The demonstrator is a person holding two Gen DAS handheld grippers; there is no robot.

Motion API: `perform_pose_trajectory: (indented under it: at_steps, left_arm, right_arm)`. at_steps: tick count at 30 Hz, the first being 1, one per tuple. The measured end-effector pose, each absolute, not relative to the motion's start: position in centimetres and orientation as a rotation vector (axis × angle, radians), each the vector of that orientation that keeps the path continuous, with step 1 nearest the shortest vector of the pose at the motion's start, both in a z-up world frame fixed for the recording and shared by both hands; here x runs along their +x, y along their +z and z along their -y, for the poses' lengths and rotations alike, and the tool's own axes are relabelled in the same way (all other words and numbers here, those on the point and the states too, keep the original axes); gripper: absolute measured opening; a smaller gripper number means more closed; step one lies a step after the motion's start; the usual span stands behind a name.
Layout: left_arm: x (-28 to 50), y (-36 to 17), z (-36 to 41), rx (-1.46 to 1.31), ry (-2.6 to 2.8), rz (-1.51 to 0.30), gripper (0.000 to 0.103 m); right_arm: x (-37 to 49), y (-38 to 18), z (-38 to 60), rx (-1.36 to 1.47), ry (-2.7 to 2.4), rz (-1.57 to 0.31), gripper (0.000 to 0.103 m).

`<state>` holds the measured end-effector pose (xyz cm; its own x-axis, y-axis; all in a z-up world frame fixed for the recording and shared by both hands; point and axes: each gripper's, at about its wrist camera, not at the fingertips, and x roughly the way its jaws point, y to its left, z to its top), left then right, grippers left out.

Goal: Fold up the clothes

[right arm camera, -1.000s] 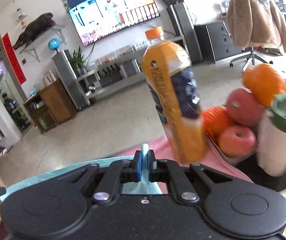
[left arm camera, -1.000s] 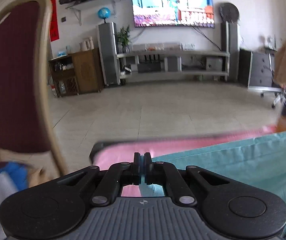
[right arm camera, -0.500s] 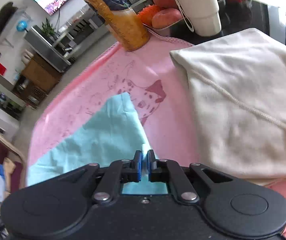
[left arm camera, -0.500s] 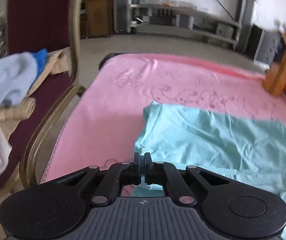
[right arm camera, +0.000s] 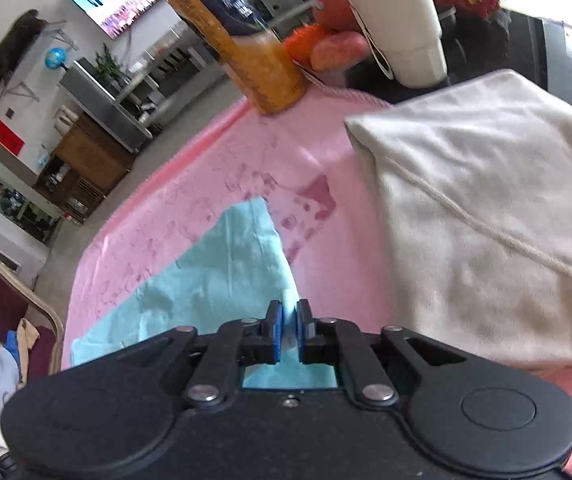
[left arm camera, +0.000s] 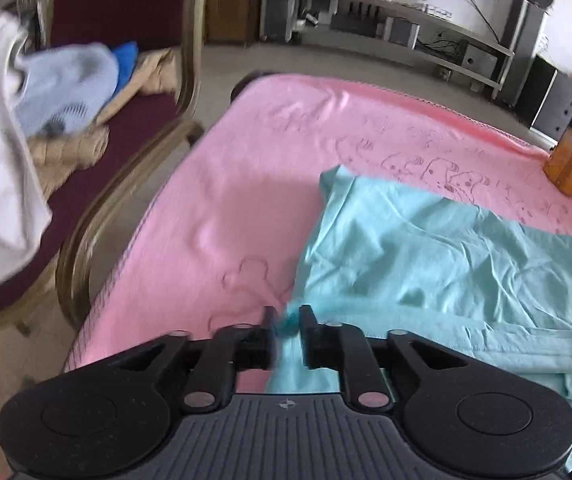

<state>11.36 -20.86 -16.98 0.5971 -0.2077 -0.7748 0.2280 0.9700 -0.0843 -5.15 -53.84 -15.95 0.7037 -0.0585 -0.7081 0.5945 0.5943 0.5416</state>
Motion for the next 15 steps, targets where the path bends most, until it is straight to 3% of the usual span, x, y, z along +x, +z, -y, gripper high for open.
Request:
perform_pose_trajectory:
  at_steps: [1,2,4,6,15]
  left_arm:
    - [11.2,-16.9,20.4,0.004,-0.251,-0.902,0.034]
    - [10.9,-16.9,20.1,-0.008,-0.246,-0.902,0.040]
    - [10.4,-16.7,19.4,-0.030,-0.236,-0.900,0.041]
    - [10.1,-16.9,19.1,-0.045,-0.232,-0.909,0.042]
    - [9.8,-16.8,19.5,-0.030,-0.237,-0.912,0.048]
  right_arm:
    - [-5.5,-16.1,54.0,0.884,-0.413,-0.701,0.015]
    - [-5.8,-16.2,54.2,0.908,-0.409,-0.700,0.018]
    - [-6.5,-16.4,54.5,0.956,-0.400,-0.697,0.031]
    - [-7.0,-16.5,54.8,0.994,-0.400,-0.682,0.035]
    - [-7.1,-16.3,54.9,1.027,-0.418,-0.628,0.042]
